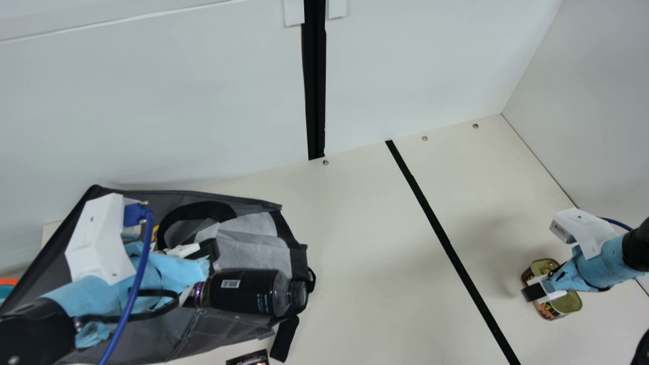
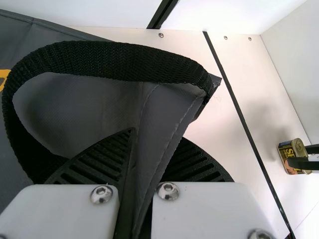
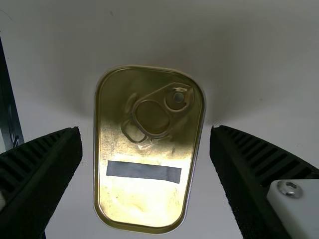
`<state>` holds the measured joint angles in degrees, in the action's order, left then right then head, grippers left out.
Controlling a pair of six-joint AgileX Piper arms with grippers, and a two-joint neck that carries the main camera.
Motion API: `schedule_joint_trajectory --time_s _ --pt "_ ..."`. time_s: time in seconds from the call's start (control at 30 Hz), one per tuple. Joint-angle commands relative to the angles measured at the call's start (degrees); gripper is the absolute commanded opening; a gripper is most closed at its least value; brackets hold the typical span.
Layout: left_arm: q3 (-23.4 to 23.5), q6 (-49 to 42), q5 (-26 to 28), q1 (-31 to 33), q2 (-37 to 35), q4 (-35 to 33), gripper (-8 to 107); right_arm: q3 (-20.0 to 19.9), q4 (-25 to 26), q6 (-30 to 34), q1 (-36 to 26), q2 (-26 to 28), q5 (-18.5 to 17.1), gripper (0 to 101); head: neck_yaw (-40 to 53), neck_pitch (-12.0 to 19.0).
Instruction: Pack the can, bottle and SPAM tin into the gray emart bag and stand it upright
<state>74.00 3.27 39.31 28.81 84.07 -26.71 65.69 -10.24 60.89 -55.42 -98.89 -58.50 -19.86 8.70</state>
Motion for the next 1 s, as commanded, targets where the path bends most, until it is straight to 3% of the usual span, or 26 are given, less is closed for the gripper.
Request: schedule_joint_trajectory --time_s 0.0,0.3,0.97 --pt "0.00 0.00 0.00 0.00 0.00 0.00 -8 -0.23 0.10 0.20 0.00 -0.08 0.08 62 -0.14 1.30" --pt "0.00 0.00 0.00 0.00 0.00 0.00 -8 -0.50 0.23 0.89 -0.04 0.20 0.19 1 -0.14 1.30" --pt "0.00 0.00 0.00 0.00 0.00 0.00 -8 0.37 0.87 -0.07 4.66 6.18 -2.06 0 -0.14 1.30"
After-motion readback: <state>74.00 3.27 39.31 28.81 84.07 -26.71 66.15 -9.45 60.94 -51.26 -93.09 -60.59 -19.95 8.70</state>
